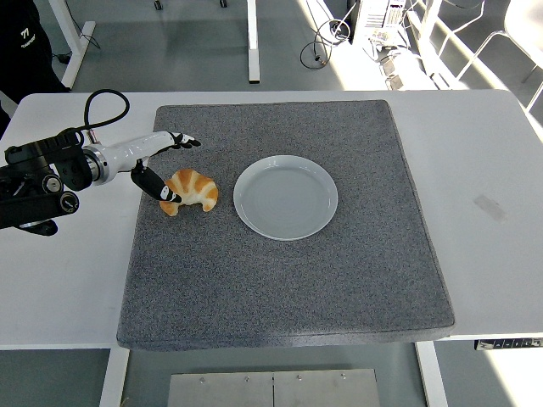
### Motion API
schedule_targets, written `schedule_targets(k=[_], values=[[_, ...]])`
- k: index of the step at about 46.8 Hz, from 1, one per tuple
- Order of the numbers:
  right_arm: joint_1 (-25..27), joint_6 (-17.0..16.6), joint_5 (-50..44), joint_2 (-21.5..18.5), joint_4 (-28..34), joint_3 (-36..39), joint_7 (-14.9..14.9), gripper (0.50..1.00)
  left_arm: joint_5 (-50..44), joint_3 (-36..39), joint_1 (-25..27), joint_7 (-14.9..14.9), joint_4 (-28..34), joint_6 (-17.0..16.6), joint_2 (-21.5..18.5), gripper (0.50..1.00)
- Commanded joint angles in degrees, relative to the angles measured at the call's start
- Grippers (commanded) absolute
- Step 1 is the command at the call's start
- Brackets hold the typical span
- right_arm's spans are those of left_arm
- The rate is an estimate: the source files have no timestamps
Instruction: Place the bread on the plate
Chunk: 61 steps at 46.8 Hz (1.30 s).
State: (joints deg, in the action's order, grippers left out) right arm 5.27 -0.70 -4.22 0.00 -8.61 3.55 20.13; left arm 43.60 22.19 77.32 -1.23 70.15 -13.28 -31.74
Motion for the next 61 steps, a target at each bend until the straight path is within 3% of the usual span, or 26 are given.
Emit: schedule_targets(k=[1, 24, 41, 51, 61], values=[[0.0, 0.0, 0.0, 0.0, 0.0, 0.0, 0.0, 1.0, 0.0, 0.1, -0.4, -0.1, -0.3, -0.1, 0.4, 0.909], [0.0, 0.0, 0.0, 0.0, 0.0, 0.0, 0.0, 1.0, 1.9, 0.2, -2.6, -0.1, -4.9, 0.0, 3.7, 0.858], [0.0, 0.0, 0.0, 0.0, 0.0, 0.0, 0.0, 1.0, 3.9, 0.1, -3.1, 0.0, -5.3, -0.2, 4.7, 0.642], [0.0, 0.0, 0.0, 0.0, 0.0, 0.1, 0.0, 1.0, 4.7, 0.2, -3.4, -0.1, -5.5, -0.7, 4.8, 0.596], [0.0, 0.0, 0.0, 0.0, 0.0, 0.1, 0.0, 1.0, 4.3, -0.5, -2.5, 0.0, -5.4, -0.7, 4.7, 0.589]])
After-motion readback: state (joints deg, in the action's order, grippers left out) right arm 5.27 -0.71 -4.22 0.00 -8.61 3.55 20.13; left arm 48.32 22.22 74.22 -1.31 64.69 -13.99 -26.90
